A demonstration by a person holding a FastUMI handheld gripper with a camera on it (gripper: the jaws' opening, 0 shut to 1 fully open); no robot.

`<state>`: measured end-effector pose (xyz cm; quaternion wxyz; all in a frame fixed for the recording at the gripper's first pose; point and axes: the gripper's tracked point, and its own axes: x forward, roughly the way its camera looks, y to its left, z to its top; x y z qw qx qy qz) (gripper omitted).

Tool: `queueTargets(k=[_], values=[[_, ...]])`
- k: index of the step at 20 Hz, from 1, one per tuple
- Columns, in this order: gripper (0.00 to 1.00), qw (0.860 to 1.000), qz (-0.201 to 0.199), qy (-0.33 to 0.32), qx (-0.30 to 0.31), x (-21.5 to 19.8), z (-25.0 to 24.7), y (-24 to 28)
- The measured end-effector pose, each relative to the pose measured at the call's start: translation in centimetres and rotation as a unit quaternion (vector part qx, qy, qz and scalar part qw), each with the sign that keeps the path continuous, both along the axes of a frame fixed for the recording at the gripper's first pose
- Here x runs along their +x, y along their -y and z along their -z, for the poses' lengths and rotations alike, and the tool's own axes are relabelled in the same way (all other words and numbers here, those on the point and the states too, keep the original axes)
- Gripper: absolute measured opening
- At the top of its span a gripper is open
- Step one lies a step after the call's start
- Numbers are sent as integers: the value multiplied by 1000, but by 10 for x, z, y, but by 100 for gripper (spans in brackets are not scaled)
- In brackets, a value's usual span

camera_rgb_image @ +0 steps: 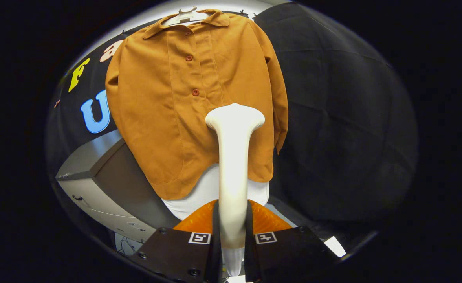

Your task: Iron the clothes twice with a garment steamer, once on the left side and once on the right side.

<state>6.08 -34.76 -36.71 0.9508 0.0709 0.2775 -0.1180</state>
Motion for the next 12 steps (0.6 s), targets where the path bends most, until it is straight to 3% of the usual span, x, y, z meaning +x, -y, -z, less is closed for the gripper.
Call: queueTargets(k=[12], values=[[26, 1000, -11, 14, -22, -63, -24, -52]])
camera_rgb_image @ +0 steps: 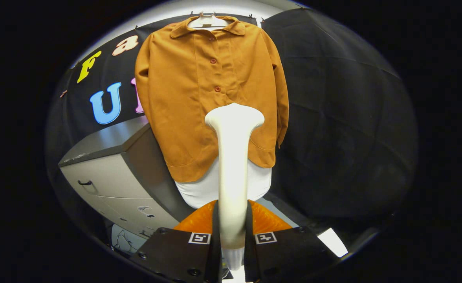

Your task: Iron the clothes twice with a garment steamer, once on the left side and once on the right side.

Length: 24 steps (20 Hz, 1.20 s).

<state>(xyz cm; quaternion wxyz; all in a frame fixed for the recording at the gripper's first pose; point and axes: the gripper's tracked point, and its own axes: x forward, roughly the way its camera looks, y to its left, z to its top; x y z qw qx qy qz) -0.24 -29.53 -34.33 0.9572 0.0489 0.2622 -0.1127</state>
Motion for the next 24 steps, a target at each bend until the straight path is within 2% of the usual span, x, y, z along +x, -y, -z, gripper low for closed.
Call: queueTargets(k=[4, 9, 17, 24], values=[[26, 1000, -6, 28, 4, -1, -35, -22], [26, 996, -21, 86, -2, 15, -102, -56], [25, 986, -51, 159, -26, 48, -199, -120], [26, 973, -74, 219, -15, 50, -267, -188]])
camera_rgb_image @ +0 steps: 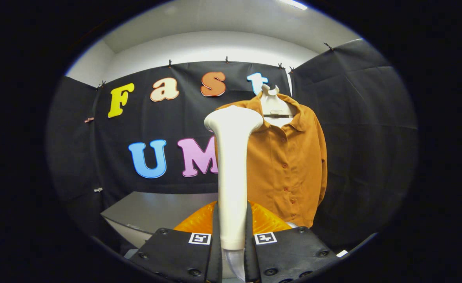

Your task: Iron the clothes twice with a garment steamer, once on the left side and once on the right side.

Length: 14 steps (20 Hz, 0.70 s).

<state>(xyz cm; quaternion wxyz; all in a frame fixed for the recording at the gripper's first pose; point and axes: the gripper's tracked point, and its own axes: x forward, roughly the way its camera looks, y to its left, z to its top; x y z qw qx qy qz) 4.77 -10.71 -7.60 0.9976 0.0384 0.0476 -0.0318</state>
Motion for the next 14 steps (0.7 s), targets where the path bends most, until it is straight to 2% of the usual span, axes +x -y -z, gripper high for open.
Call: queueTargets(k=[5, 7, 14], values=[[25, 999, -28, 32, -28, -21, -33, -50], [25, 998, -42, 39, -19, -30, -46, -72], [25, 997, -52, 51, -34, -47, -66, -112]])
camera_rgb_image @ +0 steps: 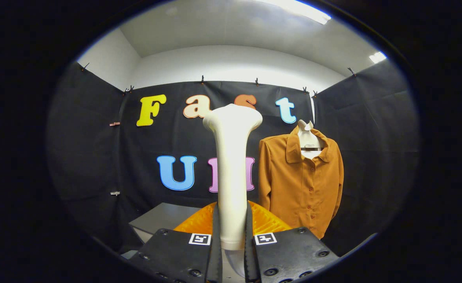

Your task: Iron the clothes twice with a garment steamer, once on the left side and once on the right side.

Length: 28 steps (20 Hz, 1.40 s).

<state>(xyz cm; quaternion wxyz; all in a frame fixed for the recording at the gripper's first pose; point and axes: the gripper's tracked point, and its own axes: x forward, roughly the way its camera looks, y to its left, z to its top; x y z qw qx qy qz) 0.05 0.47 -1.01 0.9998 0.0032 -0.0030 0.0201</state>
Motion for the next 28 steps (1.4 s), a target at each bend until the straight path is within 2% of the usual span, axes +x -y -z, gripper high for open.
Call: queueTargets(k=[12, 16, 28], values=[[25, 1000, -10, -1, 1, 6, -1, -14], [25, 1000, -8, 0, -13, 10, 0, -14], [25, 1000, -2, -7, 0, 15, 4, -7]])
